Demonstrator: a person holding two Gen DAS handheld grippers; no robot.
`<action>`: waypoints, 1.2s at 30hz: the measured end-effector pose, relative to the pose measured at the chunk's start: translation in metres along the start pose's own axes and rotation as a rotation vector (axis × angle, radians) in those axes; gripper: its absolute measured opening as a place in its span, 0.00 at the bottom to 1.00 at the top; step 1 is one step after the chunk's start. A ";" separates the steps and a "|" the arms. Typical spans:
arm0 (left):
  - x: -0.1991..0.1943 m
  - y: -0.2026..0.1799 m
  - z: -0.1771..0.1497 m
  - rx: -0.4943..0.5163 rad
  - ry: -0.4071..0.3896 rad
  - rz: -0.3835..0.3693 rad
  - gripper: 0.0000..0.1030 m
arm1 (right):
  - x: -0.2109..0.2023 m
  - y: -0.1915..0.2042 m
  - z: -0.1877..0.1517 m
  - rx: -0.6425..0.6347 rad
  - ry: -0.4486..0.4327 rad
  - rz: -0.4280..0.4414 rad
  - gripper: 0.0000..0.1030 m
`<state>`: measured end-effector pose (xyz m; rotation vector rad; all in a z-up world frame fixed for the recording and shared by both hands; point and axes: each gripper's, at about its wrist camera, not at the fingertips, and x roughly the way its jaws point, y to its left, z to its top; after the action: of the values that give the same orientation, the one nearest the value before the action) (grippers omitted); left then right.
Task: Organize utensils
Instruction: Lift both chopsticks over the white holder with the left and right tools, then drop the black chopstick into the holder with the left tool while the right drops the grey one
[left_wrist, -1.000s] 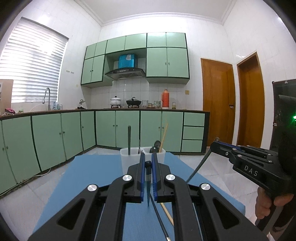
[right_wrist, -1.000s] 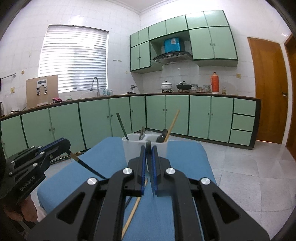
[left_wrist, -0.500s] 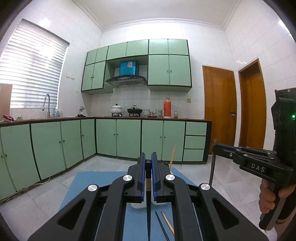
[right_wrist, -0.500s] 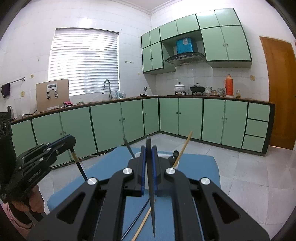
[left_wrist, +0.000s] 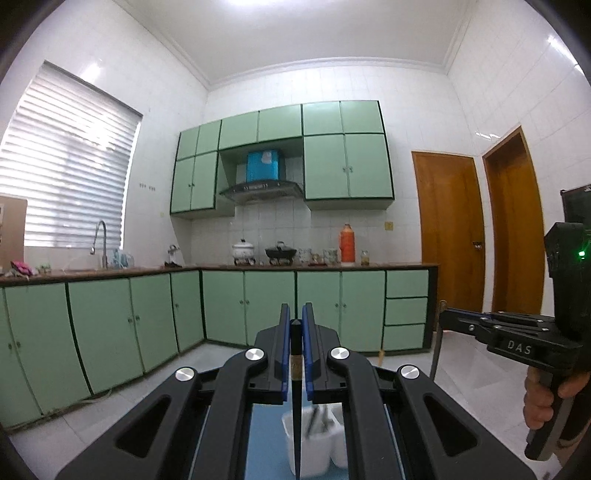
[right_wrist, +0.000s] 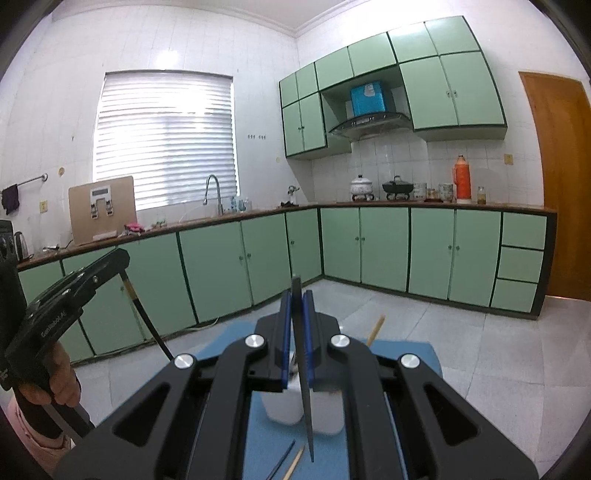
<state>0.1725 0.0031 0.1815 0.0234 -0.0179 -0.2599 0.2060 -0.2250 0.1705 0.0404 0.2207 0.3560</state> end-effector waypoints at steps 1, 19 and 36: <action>0.006 0.002 0.003 0.002 -0.007 0.005 0.06 | 0.004 -0.002 0.004 -0.001 -0.004 -0.001 0.05; 0.131 0.006 -0.010 -0.022 0.032 -0.047 0.06 | 0.118 -0.035 0.007 0.050 -0.028 -0.044 0.05; 0.163 0.024 -0.077 -0.082 0.213 -0.061 0.06 | 0.136 -0.048 -0.071 0.141 0.073 -0.067 0.05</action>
<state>0.3375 -0.0141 0.1075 -0.0301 0.2059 -0.3180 0.3309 -0.2226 0.0694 0.1586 0.3180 0.2751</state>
